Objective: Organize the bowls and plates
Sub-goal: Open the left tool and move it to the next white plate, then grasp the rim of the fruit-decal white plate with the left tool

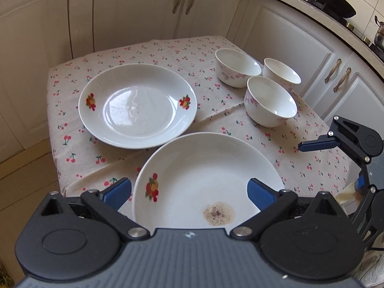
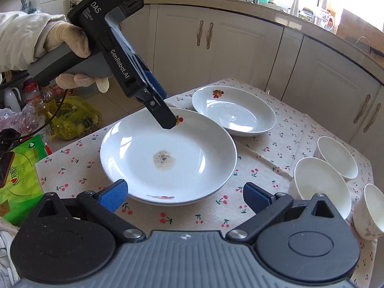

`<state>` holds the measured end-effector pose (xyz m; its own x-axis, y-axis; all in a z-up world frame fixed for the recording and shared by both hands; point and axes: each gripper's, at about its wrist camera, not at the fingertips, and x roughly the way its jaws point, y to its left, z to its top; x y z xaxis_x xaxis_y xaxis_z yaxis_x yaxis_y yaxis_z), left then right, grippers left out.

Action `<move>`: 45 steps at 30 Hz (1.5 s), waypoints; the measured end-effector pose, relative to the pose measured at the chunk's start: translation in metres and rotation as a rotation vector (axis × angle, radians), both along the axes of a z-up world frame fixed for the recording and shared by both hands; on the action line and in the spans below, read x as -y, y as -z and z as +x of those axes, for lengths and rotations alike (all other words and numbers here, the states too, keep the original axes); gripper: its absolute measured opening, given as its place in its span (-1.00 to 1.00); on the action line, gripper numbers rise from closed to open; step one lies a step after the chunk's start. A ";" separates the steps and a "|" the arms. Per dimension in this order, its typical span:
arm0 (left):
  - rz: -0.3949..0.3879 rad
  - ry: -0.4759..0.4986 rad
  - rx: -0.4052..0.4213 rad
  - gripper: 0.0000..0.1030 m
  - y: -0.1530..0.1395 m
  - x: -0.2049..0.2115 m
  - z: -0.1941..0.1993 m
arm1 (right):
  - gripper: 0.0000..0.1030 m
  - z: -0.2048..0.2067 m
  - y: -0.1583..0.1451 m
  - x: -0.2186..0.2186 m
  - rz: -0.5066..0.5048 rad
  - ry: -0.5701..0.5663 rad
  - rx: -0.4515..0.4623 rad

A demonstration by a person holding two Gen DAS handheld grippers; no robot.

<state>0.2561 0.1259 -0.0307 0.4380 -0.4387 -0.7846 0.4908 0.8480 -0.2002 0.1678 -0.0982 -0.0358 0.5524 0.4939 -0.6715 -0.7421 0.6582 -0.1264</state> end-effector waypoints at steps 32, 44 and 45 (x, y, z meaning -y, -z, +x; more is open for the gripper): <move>0.093 -0.189 0.076 0.98 0.013 -0.007 0.114 | 1.00 0.195 0.015 -0.012 -0.109 -0.118 -0.052; 0.105 -0.164 0.014 0.98 0.037 -0.010 0.147 | 0.90 0.226 0.040 -0.035 -0.206 -0.169 -0.150; 0.100 -0.161 0.006 0.98 0.039 -0.011 0.148 | 0.89 0.227 0.041 -0.037 -0.205 -0.177 -0.160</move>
<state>0.4041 0.1367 -0.0696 0.5006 -0.2827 -0.8182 0.3484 0.9310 -0.1085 0.3952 -0.0616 -0.0767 0.3492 0.4178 -0.8388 -0.8639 0.4902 -0.1155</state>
